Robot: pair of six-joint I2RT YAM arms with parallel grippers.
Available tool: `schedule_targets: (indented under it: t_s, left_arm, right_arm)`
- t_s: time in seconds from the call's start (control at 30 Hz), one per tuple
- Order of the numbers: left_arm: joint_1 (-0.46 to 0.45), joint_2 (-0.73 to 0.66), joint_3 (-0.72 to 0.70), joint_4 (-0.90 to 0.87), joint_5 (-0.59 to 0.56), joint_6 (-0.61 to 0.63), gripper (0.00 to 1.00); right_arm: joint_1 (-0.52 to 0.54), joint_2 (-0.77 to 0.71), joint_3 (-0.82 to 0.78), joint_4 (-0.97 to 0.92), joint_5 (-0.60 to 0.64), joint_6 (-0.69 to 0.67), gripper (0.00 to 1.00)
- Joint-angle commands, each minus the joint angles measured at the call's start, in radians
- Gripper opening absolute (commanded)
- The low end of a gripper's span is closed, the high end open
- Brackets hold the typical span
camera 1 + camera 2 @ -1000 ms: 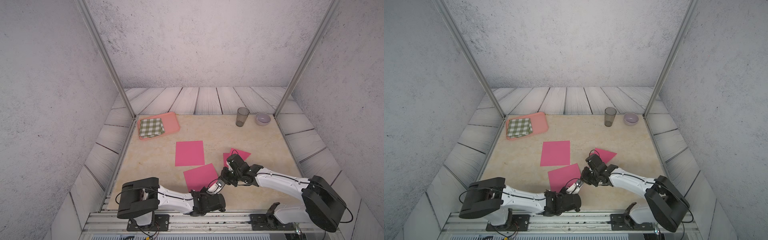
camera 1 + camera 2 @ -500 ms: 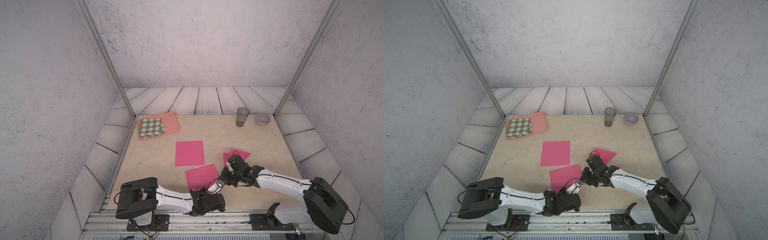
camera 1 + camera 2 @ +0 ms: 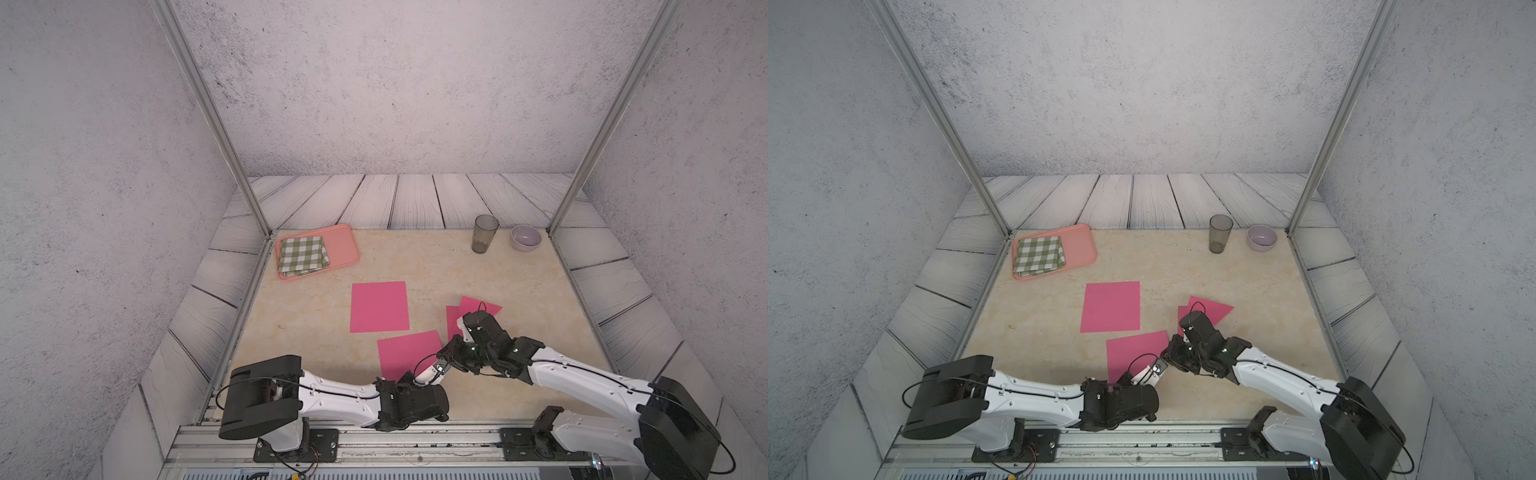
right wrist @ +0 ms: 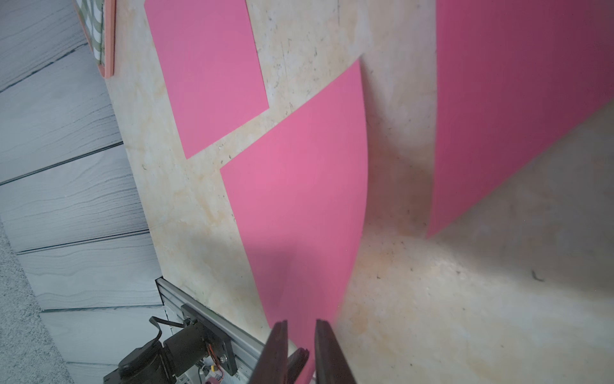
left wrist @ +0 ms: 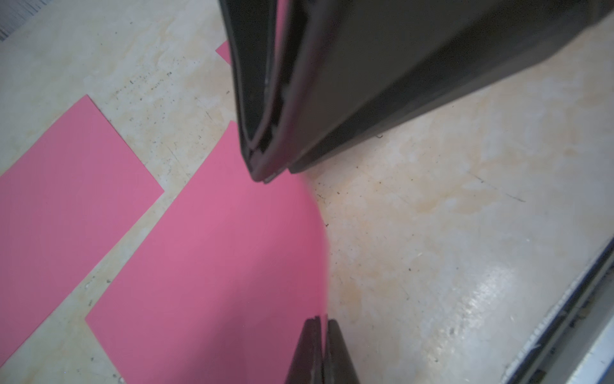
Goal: Fold the square paper diagonally
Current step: Fold the paper at the center of the board.
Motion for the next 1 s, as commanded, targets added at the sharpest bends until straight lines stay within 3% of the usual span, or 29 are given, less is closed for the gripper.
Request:
schedule_targets:
  t_s: [0.0, 0.1, 0.23, 0.37, 0.67, 0.97]
  left_arm:
    - [-0.006, -0.023, -0.015, 0.001, 0.003, 0.026, 0.03]
    - [-0.007, -0.037, -0.022, 0.016, 0.041, 0.063, 0.02]
    - [-0.009, -0.064, -0.043, 0.019, 0.076, 0.094, 0.02]
    - [-0.009, -0.09, -0.07, 0.017, 0.083, 0.104, 0.02]
    - [-0.009, -0.127, -0.103, -0.019, 0.126, 0.105, 0.03]
    - [-0.007, -0.142, -0.103, -0.06, 0.068, 0.088, 0.03]
  right_arm:
    - [-0.005, -0.084, -0.003, -0.11, 0.075, -0.048, 0.22]
    - [-0.037, -0.15, 0.013, -0.203, 0.11, -0.1, 0.25]
    - [-0.123, -0.136, 0.078, -0.24, -0.008, -0.241, 0.27]
    - [-0.141, 0.001, 0.2, -0.307, -0.073, -0.405, 0.25]
    - [-0.141, 0.372, 0.412, -0.281, -0.241, -0.624, 0.15]
    - [-0.14, 0.544, 0.461, -0.316, -0.22, -0.726, 0.06]
